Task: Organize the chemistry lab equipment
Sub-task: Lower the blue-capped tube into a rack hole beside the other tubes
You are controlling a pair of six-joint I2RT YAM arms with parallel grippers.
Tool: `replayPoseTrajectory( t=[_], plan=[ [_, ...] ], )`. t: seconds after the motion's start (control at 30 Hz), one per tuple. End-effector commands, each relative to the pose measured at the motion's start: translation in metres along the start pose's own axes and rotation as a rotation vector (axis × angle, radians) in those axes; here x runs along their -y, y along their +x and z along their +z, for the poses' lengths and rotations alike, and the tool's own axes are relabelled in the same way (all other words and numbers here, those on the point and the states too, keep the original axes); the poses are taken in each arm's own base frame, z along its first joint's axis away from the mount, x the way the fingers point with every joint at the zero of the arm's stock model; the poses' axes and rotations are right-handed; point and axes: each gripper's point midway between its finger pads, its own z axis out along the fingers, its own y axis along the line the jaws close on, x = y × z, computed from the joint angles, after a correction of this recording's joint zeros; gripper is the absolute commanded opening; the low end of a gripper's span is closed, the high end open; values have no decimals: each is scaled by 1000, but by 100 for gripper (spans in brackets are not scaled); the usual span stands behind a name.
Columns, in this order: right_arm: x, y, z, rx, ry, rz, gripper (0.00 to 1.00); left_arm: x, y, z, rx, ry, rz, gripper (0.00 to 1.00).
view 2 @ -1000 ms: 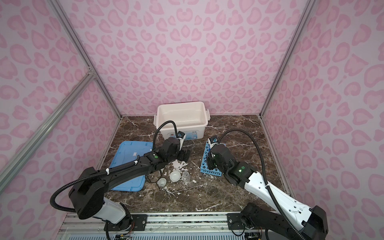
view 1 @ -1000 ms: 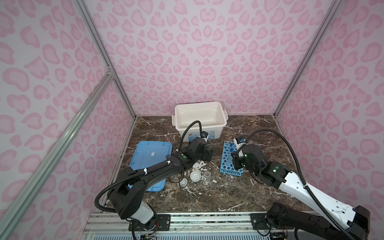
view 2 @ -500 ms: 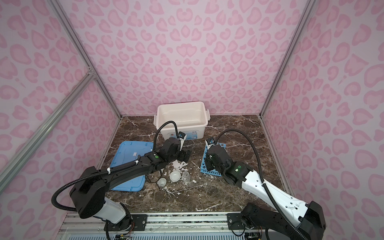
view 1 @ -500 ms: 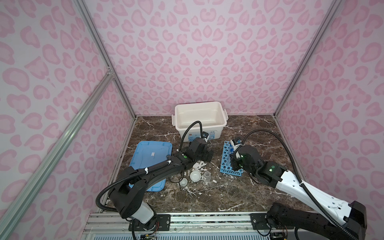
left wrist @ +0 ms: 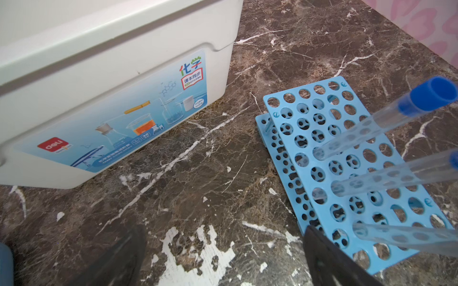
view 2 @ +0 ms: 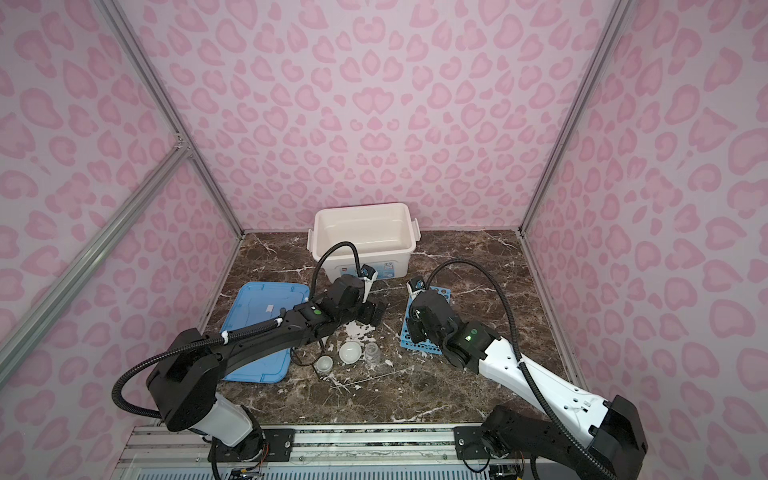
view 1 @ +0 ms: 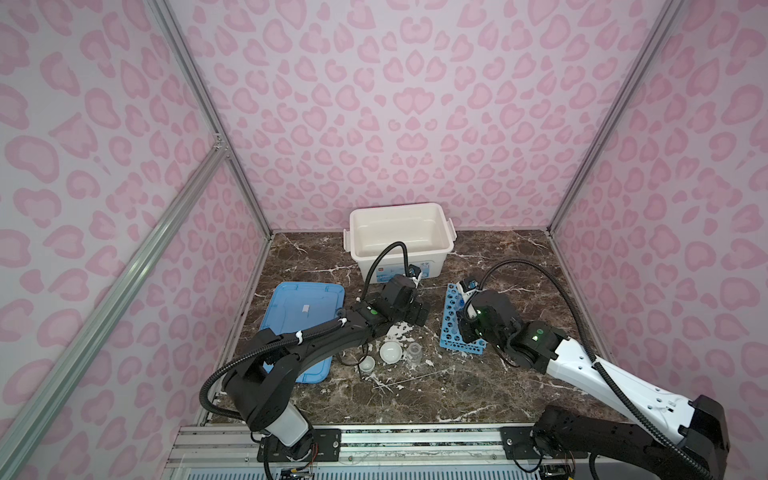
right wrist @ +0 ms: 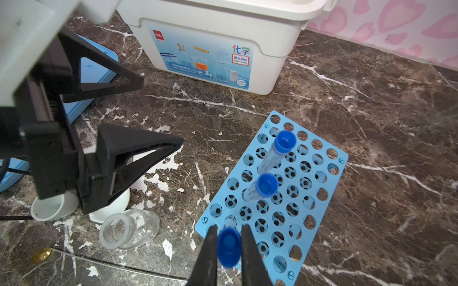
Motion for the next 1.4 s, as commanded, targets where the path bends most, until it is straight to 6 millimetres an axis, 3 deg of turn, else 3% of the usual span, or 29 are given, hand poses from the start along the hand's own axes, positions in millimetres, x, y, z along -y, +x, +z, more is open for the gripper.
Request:
replayPoseTrajectory(
  t=[0.0, 1.13, 1.37],
  plan=[
    [-1, 2, 3, -5, -3, -6, 12, 1, -4, 1, 3, 3, -5, 100],
    [5, 17, 12, -38, 32, -7, 13, 1, 1, 4, -12, 6, -6, 100],
    [5, 16, 12, -38, 33, -11, 26, 0, 1, 2, -10, 4, -6, 100]
  ],
)
